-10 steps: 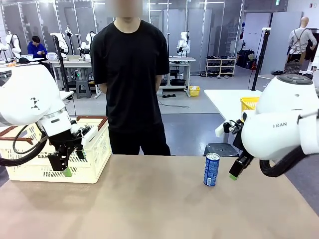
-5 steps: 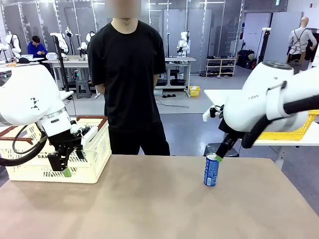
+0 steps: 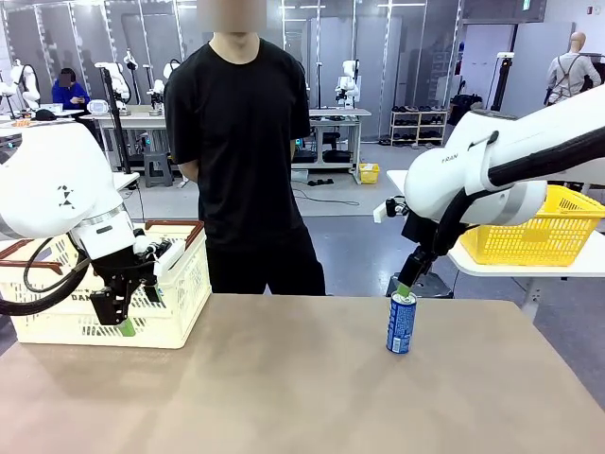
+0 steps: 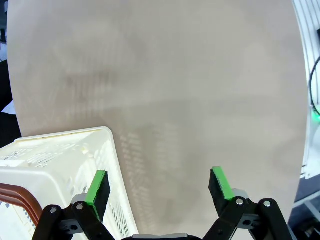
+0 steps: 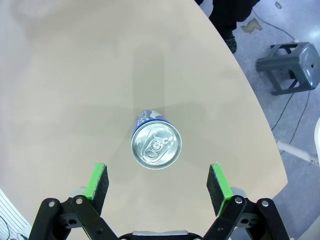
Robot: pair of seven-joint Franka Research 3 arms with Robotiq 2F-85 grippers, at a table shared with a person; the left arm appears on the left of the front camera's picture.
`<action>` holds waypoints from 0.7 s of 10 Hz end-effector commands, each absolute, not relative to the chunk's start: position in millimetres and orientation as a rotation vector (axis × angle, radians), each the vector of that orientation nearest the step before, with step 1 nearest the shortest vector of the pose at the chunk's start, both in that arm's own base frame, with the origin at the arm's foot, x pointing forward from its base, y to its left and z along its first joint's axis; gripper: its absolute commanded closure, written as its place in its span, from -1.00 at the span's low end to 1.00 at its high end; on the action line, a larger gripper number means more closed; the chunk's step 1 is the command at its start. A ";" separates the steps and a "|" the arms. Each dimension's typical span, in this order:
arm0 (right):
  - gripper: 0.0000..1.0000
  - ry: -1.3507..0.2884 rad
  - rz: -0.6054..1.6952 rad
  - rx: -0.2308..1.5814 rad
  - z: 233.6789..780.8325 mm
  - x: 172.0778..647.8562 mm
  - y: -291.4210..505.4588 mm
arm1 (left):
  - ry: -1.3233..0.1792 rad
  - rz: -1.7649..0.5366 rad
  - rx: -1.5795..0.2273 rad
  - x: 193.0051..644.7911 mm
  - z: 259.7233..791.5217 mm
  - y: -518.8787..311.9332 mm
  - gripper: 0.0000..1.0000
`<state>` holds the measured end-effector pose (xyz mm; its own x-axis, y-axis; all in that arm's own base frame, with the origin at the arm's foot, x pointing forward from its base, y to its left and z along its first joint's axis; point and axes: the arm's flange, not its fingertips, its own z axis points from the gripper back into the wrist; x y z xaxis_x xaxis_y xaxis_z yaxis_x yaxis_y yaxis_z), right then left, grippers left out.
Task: Place the drinks into the Shopping basket.
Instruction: Pick up one drink and place it into the Shopping basket.
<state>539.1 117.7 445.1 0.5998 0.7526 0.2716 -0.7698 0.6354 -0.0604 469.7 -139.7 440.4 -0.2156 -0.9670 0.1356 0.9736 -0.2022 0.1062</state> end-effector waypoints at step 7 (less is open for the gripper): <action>-0.98 -0.182 0.954 0.050 429.1 565.8 126.4 | -0.174 -1.781 -0.043 467.9 440.9 -138.2 -1.00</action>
<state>556.7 125.9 428.7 0.5725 0.7937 0.2058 -0.8065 0.5903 -0.0333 469.7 -139.6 440.4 -0.2156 -0.9670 0.1356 0.9736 -0.2022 0.1061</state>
